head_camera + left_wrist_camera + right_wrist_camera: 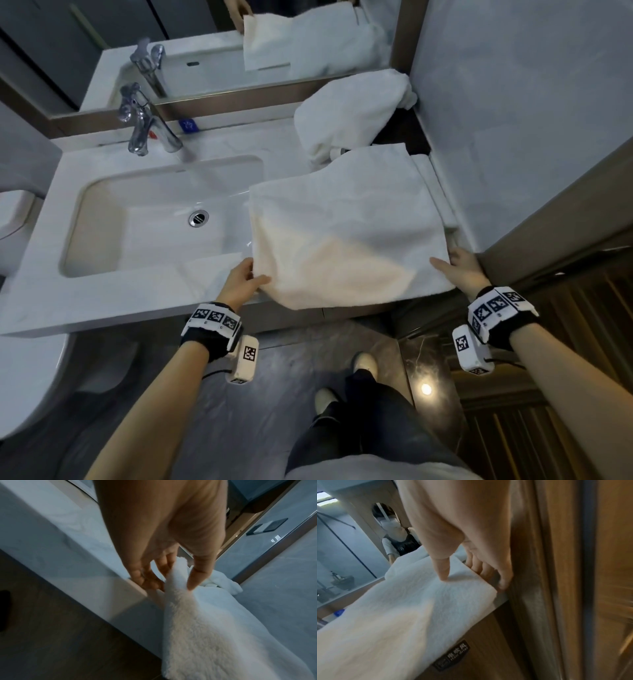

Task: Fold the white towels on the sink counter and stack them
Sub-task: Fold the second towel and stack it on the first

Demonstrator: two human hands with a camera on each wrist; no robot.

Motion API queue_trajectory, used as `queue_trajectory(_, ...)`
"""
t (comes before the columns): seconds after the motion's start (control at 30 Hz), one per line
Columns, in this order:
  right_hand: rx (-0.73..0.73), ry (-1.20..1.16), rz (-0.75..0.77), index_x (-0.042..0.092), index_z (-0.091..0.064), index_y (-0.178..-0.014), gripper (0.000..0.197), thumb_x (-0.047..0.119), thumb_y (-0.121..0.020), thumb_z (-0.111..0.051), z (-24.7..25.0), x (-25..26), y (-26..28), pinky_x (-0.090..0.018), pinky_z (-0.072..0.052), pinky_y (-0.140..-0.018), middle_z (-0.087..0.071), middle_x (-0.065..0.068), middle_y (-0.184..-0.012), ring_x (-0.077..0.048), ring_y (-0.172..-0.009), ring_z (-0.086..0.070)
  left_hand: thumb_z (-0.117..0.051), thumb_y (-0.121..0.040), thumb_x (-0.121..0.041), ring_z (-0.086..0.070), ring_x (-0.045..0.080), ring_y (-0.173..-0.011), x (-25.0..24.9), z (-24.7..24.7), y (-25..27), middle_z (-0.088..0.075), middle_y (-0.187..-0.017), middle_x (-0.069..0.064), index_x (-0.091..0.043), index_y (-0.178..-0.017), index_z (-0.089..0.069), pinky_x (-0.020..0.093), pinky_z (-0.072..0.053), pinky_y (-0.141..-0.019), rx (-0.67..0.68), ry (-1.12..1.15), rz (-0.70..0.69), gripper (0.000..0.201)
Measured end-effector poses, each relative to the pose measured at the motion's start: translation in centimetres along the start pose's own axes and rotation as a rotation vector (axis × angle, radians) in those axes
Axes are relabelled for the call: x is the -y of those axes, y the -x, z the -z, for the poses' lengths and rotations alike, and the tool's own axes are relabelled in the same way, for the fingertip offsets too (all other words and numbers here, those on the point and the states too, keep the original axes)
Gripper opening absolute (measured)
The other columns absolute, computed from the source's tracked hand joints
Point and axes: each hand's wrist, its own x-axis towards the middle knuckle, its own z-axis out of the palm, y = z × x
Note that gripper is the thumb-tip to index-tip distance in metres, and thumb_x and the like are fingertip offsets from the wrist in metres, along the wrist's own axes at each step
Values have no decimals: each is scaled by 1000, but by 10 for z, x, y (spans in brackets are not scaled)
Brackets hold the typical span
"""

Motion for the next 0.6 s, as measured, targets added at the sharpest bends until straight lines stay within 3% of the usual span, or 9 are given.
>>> queue_trajectory(0.13, 20, 63, -9, -2, -41, -131, 54, 10, -85, -66, 2, -19, 9, -45, -43, -101, -53, -24, -132, -37, -120, -52, -65, -74, 13, -56, 22, -109, 11, 5, 14, -63, -110, 3, -13, -119, -53, 27, -45, -90, 160, -75, -95, 53)
queue_trajectory(0.2, -18, 54, 27, 2, -37, -134, 56, 7, -86, -65, 2, -24, 13, -48, -41, -104, -50, -22, -134, -36, -123, -50, -64, -75, 15, -56, 20, -106, 10, 5, 18, -62, -108, 5, -10, -119, -53, 27, -49, -90, 165, -93, -153, 51)
queue_trajectory(0.33, -71, -38, 124, 10, -35, -125, 48, 3, -86, -63, 2, -26, 23, -39, -43, -97, -50, -19, -132, -31, -121, -51, -61, -86, 3, -56, 10, -102, 5, -2, 24, -59, -115, 4, -4, -125, -48, 4, -46, -76, 152, -79, -272, 42)
queue_trajectory(0.4, -41, -38, 153, 9, -39, -121, 43, 3, -86, -63, 3, -26, 26, -39, -42, -101, -50, -19, -134, -30, -125, -49, -58, -91, -10, -56, 15, -101, 0, -6, 23, -60, -110, 5, -5, -115, -46, 9, -46, -77, 163, -99, -273, 27)
queue_trajectory(0.43, -26, -28, 158, 9, -40, -122, 43, 4, -86, -63, 3, -26, 27, -39, -41, -103, -50, -18, -134, -29, -126, -48, -56, -93, -14, -57, 20, -101, -2, -9, 23, -59, -106, 12, -3, -109, -43, 16, -45, -81, 174, -100, -264, 23)
queue_trajectory(0.5, -9, -34, 144, 10, -38, -127, 52, 4, -83, -66, 4, -27, 30, -36, -43, -100, -51, -17, -133, -25, -123, -49, -54, -94, -16, -56, 25, -106, -6, -16, 21, -58, -104, 18, -5, -102, -35, 25, -45, -87, 212, -76, -242, 23)
queue_trajectory(0.6, 23, -31, 97, 12, -33, -135, 67, 4, -80, -70, 5, -27, 33, -32, -44, -93, -52, -16, -133, -21, -118, -51, -54, -93, -13, -59, 20, -106, -10, -30, 22, -62, -108, 2, -14, -113, -33, 21, -50, -85, 319, -23, -241, 28)
